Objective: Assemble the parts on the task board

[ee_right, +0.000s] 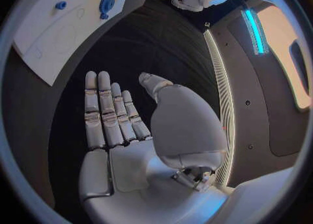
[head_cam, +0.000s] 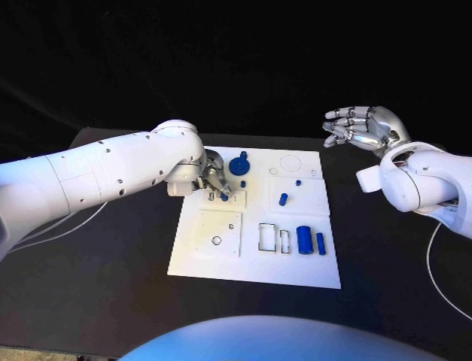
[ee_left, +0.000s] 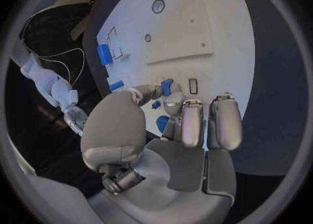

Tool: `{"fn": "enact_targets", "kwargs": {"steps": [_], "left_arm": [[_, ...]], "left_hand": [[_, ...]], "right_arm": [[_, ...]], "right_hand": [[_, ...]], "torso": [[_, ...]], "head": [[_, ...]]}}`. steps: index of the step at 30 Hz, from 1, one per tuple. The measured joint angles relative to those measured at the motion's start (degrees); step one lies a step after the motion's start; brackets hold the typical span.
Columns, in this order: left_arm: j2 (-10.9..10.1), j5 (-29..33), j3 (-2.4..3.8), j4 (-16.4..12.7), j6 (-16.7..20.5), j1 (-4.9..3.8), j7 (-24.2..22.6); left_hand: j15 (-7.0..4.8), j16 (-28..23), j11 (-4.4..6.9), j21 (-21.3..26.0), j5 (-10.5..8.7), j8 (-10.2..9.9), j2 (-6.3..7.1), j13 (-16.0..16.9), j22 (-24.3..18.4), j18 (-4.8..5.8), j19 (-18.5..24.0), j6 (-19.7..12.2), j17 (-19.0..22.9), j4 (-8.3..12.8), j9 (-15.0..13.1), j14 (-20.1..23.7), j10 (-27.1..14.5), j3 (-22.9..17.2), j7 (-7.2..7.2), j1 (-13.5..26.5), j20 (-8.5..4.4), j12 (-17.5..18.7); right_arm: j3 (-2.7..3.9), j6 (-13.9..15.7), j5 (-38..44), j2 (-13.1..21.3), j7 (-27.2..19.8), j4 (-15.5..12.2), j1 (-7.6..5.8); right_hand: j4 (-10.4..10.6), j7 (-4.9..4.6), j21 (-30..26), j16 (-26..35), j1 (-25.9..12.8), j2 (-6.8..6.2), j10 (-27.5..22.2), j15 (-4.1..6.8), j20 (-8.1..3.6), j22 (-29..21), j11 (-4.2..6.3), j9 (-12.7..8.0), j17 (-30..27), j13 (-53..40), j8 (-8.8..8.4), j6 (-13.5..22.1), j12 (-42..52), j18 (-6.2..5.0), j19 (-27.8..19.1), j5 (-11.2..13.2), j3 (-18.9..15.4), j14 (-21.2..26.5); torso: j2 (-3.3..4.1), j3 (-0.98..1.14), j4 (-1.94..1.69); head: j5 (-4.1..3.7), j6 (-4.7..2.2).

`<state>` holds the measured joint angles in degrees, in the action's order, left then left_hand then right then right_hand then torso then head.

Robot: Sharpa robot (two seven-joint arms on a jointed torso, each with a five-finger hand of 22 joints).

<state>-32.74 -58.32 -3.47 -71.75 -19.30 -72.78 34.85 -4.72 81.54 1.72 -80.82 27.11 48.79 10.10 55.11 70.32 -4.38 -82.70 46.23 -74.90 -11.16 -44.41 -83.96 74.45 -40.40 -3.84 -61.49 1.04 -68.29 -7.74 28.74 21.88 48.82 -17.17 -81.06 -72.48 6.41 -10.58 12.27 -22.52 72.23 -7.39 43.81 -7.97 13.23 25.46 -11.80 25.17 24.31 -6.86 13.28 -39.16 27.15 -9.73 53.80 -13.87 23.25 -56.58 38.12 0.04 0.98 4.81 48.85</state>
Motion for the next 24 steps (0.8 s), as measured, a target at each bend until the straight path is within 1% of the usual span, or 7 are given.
{"fn": "enact_targets", "kwargs": {"steps": [6,8,12,15,17,18,24], "left_arm": [[0.1,0.0,0.00,0.1,0.0,0.01,0.1],[0.1,0.0,-0.01,0.1,0.0,0.02,0.1],[0.1,0.0,-0.03,0.2,0.0,0.03,0.1],[0.1,0.0,-0.04,0.2,0.0,0.05,0.1],[0.0,0.0,-0.04,0.2,0.0,0.06,0.1],[0.0,0.0,-0.04,0.3,0.0,0.06,0.1],[0.0,0.0,-0.05,0.4,0.0,0.06,0.1]], "left_hand": [[-0.41,0.0,0.32,0.0,-0.50,0.0,-0.10,0.0,0.1,0.00,0.0,-0.1,0.0,1.0,-0.4,0.0,0.3,1.0,0.72,0.8,-0.02,-0.3],[-0.41,0.0,0.33,0.0,-0.53,0.0,0.33,0.0,0.1,0.00,-0.2,0.2,0.0,3.2,-0.4,0.0,0.3,-0.4,1.03,1.8,-0.22,-0.3],[-0.72,0.0,0.52,0.0,-0.94,0.0,0.52,0.2,0.2,0.00,-0.2,0.2,0.0,3.9,-0.4,-0.1,0.5,0.3,1.05,2.5,-0.22,-0.6],[-0.80,0.0,0.53,0.0,-1.15,0.0,0.69,0.3,0.2,0.00,-0.3,0.6,0.0,4.3,-0.4,0.0,0.5,0.7,1.51,3.2,-0.33,-0.6],[-0.80,0.0,0.63,0.0,-1.15,0.0,0.82,0.3,0.2,0.00,-0.4,0.9,0.0,3.9,-0.2,0.0,0.6,1.4,1.75,3.4,-0.42,-0.6],[-0.80,0.0,0.73,0.0,-1.15,-0.2,0.82,0.3,0.2,0.00,-0.4,1.4,0.0,3.7,-0.2,0.0,0.7,1.8,2.25,3.4,-0.43,-0.6],[-0.80,0.0,0.73,0.0,-1.15,-0.2,0.82,0.5,0.4,0.00,-0.4,1.9,0.0,2.5,0.0,0.0,0.7,3.3,2.47,3.4,-0.43,-0.9]], "right_arm": [[0.00,-0.1,0.0,0.0,0.0,0.0,0.00],[0.00,-0.1,0.0,0.0,0.0,0.0,0.00],[0.00,-0.1,0.0,0.0,0.1,0.0,0.00],[0.00,-0.1,0.0,0.1,0.1,0.0,0.00],[0.00,-0.1,0.0,0.1,0.1,0.0,0.00],[0.00,-0.1,0.0,0.1,0.1,0.0,0.00],[0.00,-0.2,0.0,0.1,0.1,0.0,0.00]], "right_hand": [[0.0,-0.17,-0.1,0.2,0.0,0.00,0.0,-0.01,0.21,-0.1,0.01,0.0,0.0,0.0,0.23,0.2,0.1,0.00,-0.2,0.0,0.0,0.0],[0.0,-0.17,-0.2,0.2,0.0,0.00,0.0,0.00,0.21,-0.1,0.01,0.0,-0.1,0.1,0.23,0.2,0.2,0.00,-0.2,0.0,0.0,0.0],[-0.2,-0.17,-0.2,0.2,0.0,0.00,0.0,0.00,0.21,-0.1,0.01,0.0,-0.1,0.1,0.23,0.2,0.2,0.00,-0.2,0.0,-0.2,0.0],[-0.2,-0.17,-0.2,0.2,0.0,0.00,0.0,-0.01,0.21,-0.1,0.01,0.0,-0.1,0.1,0.23,0.2,0.2,0.00,-0.2,0.0,-0.2,0.0],[-0.2,-0.17,-0.2,0.2,0.0,0.00,0.0,-0.01,0.21,-0.1,0.01,0.0,-0.1,0.1,0.23,0.2,0.2,0.00,-0.2,0.0,-0.2,0.0],[-0.2,-0.17,-0.2,0.2,0.0,0.00,0.0,0.00,0.21,-0.1,0.01,0.0,-0.1,0.1,0.23,0.2,0.2,0.00,-0.2,0.0,-0.2,0.0],[-0.2,0.04,-0.2,0.2,0.0,0.00,0.0,-0.01,0.21,-0.3,0.01,0.0,0.0,0.2,0.22,0.4,0.2,-0.01,-0.2,0.0,-0.2,0.0]], "torso": [[-0.04,-0.01,-0.03],[-0.05,-0.01,-0.05],[-0.07,-0.02,-0.06],[-0.07,-0.04,-0.06],[-0.07,-0.04,-0.06],[-0.07,-0.04,-0.06],[-0.05,-0.05,-0.05]], "head": [[-0.08,0.04],[-0.09,0.04],[-0.10,0.01],[-0.12,0.00],[-0.14,-0.01],[-0.14,-0.01],[-0.20,0.04]]}}
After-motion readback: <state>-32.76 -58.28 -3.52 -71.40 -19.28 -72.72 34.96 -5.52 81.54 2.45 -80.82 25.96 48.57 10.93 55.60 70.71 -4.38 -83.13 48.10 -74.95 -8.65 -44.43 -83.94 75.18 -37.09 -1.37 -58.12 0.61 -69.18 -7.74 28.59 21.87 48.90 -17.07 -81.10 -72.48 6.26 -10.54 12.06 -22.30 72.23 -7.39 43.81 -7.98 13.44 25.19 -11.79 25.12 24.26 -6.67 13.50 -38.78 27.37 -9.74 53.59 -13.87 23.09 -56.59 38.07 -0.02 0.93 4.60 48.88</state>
